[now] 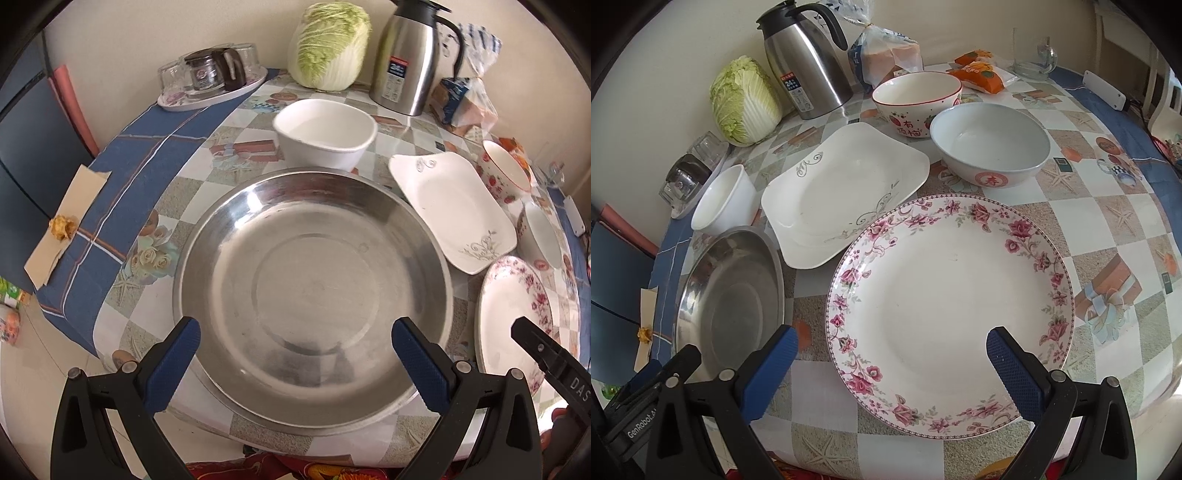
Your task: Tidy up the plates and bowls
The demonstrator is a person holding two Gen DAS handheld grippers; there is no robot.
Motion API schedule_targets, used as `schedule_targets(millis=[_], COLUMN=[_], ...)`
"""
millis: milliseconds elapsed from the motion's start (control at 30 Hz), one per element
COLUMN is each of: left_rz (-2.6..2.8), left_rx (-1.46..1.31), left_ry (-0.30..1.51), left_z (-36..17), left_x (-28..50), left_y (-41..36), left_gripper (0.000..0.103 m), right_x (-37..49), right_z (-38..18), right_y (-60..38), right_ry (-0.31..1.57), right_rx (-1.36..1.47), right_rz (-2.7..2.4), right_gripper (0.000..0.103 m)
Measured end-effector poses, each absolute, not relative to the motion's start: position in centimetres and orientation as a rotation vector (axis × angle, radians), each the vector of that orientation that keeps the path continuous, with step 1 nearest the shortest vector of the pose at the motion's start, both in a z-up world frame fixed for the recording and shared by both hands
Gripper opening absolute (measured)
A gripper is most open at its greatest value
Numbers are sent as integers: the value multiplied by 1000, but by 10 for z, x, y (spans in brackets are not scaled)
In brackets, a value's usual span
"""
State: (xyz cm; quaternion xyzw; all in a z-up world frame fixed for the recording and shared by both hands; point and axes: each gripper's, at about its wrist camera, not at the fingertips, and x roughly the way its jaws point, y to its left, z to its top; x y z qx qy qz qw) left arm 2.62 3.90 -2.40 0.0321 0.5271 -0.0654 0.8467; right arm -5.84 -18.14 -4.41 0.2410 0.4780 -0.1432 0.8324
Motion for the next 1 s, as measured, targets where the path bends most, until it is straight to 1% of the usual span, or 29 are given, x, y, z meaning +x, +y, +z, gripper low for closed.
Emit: schedule_targets(millis=[400,600,867,1000], left_rz=[-44,-32,-9,-15], left_rx=[-62,-83,-41,-34], left_ry=[1040,971,928,938], left_z=[-38,-40,-44,-48], left_x=[43,47,49,52], left_y=[88,101,106,106], left_gripper=[103,103,103,103], right_x=[-31,-12,-4,-2], right_z=[-32,-42,-43,-41], right_y=[-149,-118,-109,-107], right_ry=[906,981,952,914], right_rx=[414,348,303,290], right_rz=[-142,27,45,77], right_gripper=[103,103,103,103])
